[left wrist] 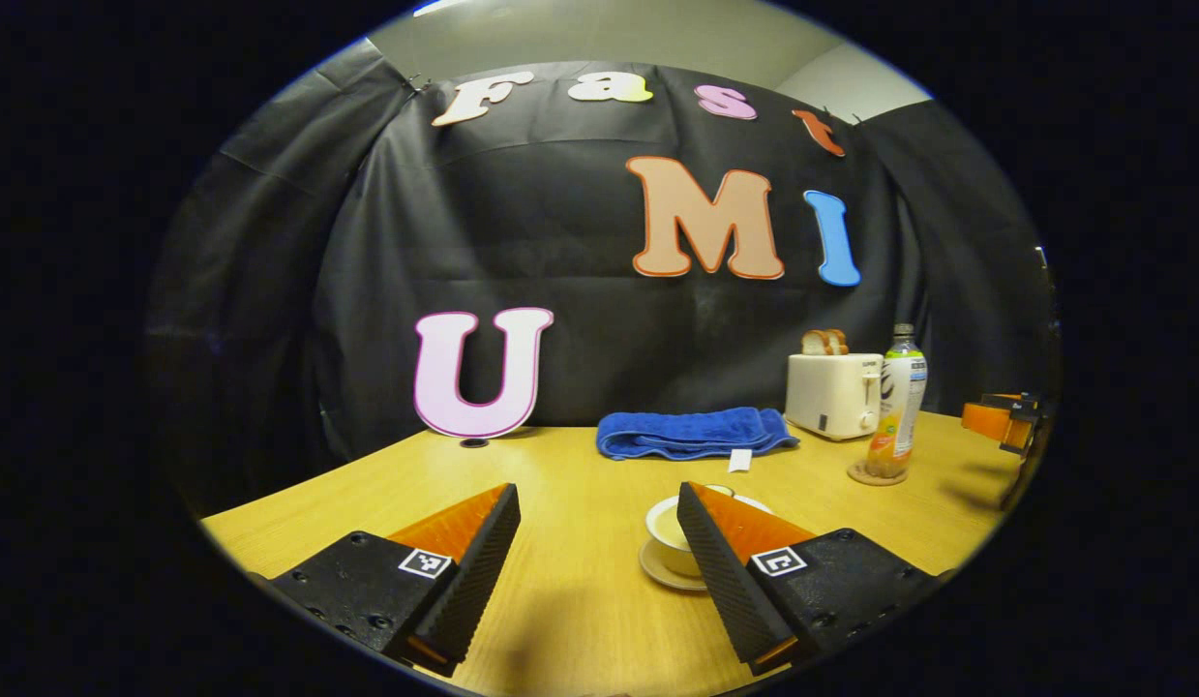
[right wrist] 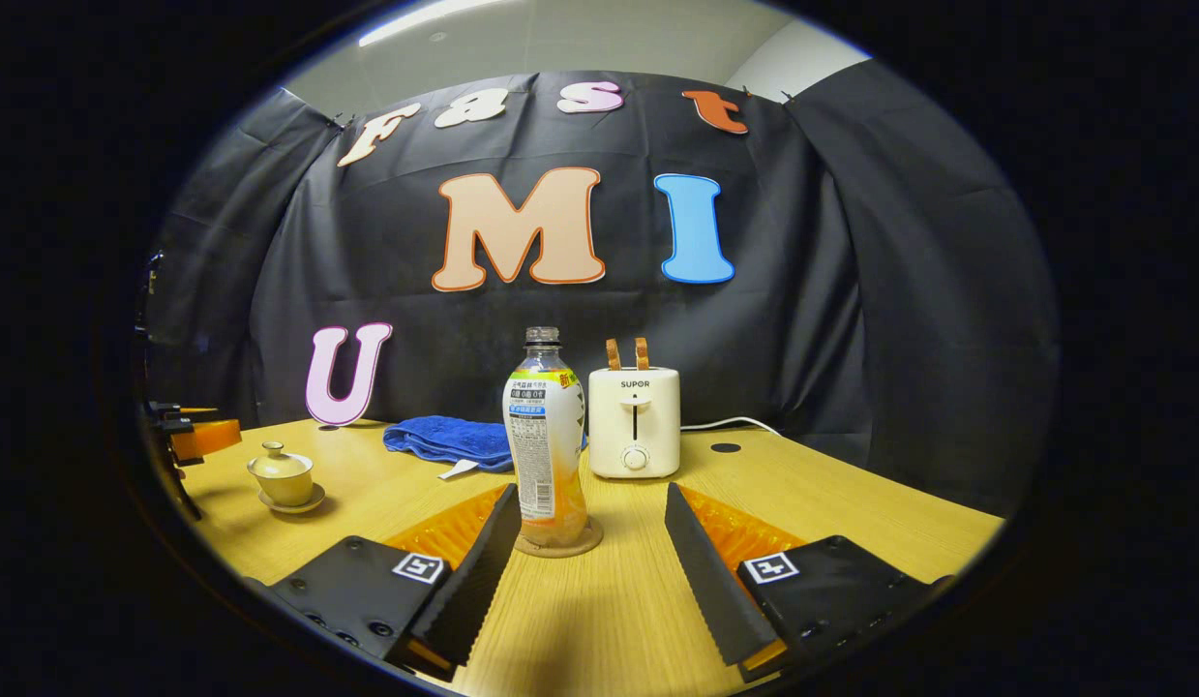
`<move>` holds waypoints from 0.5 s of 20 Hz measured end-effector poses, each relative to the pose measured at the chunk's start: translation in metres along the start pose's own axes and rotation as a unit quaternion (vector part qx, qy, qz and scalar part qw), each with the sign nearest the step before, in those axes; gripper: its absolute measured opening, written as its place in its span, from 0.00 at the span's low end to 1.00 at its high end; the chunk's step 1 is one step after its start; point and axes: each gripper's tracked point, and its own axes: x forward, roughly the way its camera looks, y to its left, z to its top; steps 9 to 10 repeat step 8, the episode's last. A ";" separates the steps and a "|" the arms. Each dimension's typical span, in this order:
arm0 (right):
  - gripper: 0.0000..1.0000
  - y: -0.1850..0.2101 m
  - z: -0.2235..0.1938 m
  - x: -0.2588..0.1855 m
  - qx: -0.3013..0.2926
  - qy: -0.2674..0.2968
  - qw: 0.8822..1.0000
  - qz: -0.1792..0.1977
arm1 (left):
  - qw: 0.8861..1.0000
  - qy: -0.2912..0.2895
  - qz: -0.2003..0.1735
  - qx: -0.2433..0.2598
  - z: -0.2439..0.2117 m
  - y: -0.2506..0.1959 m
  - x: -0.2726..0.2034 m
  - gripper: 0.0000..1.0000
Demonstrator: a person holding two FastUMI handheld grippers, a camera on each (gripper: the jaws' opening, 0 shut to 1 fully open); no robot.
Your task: Open the teacup lid with one hand, grasp the water bottle and pour water into the teacup with the other hand; after pouring, place the water bottle on the coaster and then close the teacup lid.
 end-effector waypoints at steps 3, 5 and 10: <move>0.93 0.000 0.000 0.000 0.000 0.000 1.000 0.000 | 0.999 0.001 0.047 0.002 0.000 0.018 -0.004 0.96; 0.93 0.000 0.000 0.000 0.000 0.000 1.000 0.000 | 0.997 0.001 0.081 0.002 -0.001 0.031 -0.007 0.95; 0.92 0.000 0.000 0.000 0.000 0.000 1.000 0.000 | 0.994 0.001 0.112 0.004 0.000 0.041 -0.011 0.95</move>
